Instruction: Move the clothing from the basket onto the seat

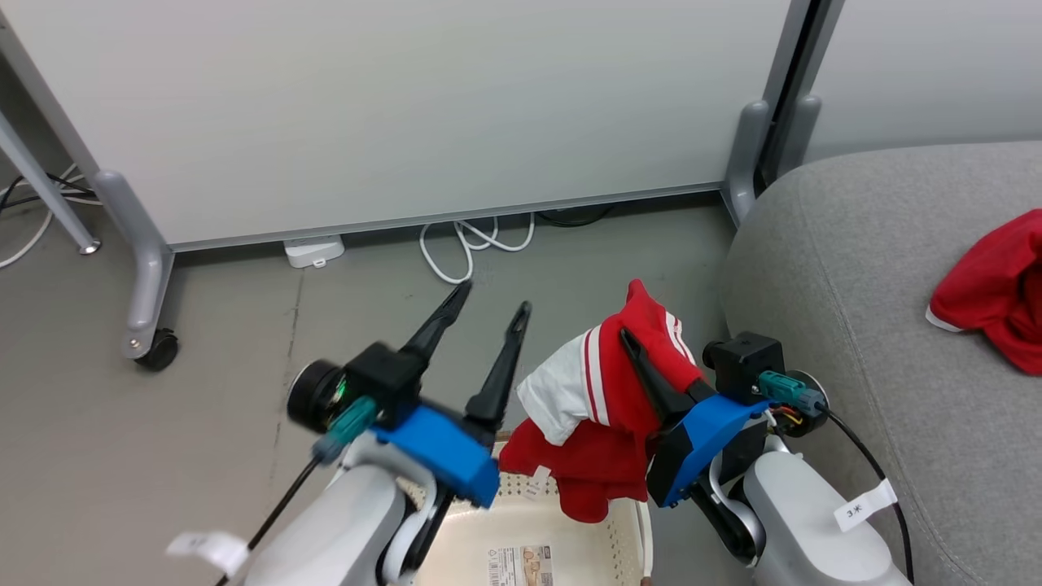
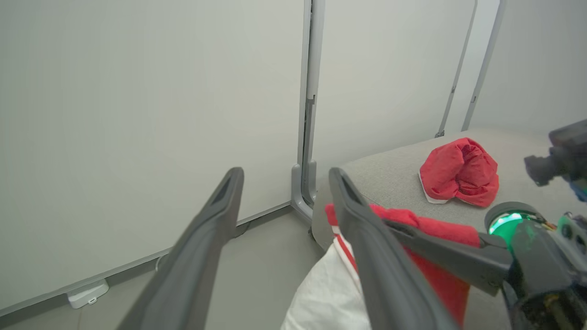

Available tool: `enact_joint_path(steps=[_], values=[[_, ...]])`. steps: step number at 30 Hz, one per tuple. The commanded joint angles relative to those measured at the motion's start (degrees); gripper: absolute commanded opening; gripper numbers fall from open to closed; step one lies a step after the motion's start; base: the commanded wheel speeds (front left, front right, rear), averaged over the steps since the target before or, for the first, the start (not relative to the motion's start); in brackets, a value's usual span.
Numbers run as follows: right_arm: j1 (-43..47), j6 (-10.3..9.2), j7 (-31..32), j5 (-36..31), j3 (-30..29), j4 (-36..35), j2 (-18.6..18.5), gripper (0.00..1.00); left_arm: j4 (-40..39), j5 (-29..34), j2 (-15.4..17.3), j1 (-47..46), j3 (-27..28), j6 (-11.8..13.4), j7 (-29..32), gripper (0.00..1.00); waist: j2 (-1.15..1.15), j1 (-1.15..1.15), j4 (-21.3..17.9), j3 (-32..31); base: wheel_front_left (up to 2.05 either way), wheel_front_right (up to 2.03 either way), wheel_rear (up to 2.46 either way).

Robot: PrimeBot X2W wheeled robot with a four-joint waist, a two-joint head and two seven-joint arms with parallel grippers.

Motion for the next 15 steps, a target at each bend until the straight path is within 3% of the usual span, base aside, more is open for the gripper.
enact_joint_path(steps=[1,8,15], values=[[0.0,0.03,0.2,-0.3,-0.2,-0.8,-0.1,0.00,-2.3,1.9,0.8,4.0,2.9,-0.4,-0.2,1.00,0.00,0.00,-0.9,0.4,0.00,0.00,0.00],[0.9,0.03,0.7,-0.7,-0.5,-2.3,-0.1,0.00,-7.8,7.6,2.1,15.1,12.1,-2.2,-0.3,1.00,0.00,0.00,-3.0,0.8,0.00,0.00,0.00],[1.6,0.03,1.4,-1.5,-1.2,-3.6,-0.1,0.00,-10.2,12.1,-0.2,22.9,21.2,-3.8,-0.3,1.00,0.00,0.00,-4.8,0.8,0.00,0.00,0.00]])
